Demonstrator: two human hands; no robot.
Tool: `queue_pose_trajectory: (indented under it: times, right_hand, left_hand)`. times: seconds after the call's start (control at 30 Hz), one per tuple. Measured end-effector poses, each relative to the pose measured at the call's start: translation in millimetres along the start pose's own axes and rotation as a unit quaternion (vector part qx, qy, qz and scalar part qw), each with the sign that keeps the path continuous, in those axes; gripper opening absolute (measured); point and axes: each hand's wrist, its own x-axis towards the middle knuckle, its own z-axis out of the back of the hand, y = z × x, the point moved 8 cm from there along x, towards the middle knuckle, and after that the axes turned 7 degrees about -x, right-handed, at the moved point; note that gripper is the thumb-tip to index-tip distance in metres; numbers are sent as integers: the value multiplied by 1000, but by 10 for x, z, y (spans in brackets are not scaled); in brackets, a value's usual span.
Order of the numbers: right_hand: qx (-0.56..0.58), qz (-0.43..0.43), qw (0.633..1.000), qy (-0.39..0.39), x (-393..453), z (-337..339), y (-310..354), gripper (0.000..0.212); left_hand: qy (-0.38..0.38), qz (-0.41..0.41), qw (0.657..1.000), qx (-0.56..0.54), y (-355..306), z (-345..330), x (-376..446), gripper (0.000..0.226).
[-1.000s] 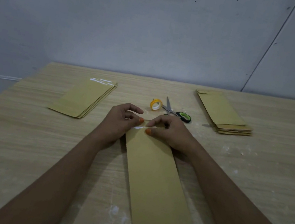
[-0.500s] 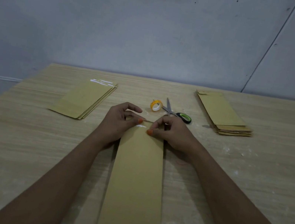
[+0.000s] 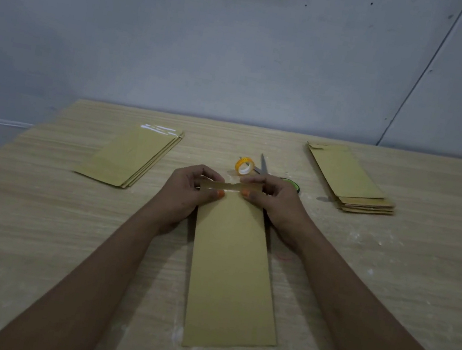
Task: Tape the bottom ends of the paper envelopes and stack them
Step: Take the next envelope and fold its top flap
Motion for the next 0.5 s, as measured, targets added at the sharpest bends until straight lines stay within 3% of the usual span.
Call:
queue_pose_trajectory:
  times: [0.3, 0.4, 0.5]
  right_hand:
    - [2, -3, 1000, -15, 23, 47, -21, 19]
    - [-2, 7, 1000, -16, 11, 52, -6, 20]
    - [-41, 12, 999, -4, -22, 7, 30, 22]
  left_hand:
    - [22, 6, 1000, -1, -25, -50, -17, 3]
    - [5, 28, 1000, -11, 13, -56, -10, 25]
    - [4, 26, 1000, 6, 37, -53, -4, 14]
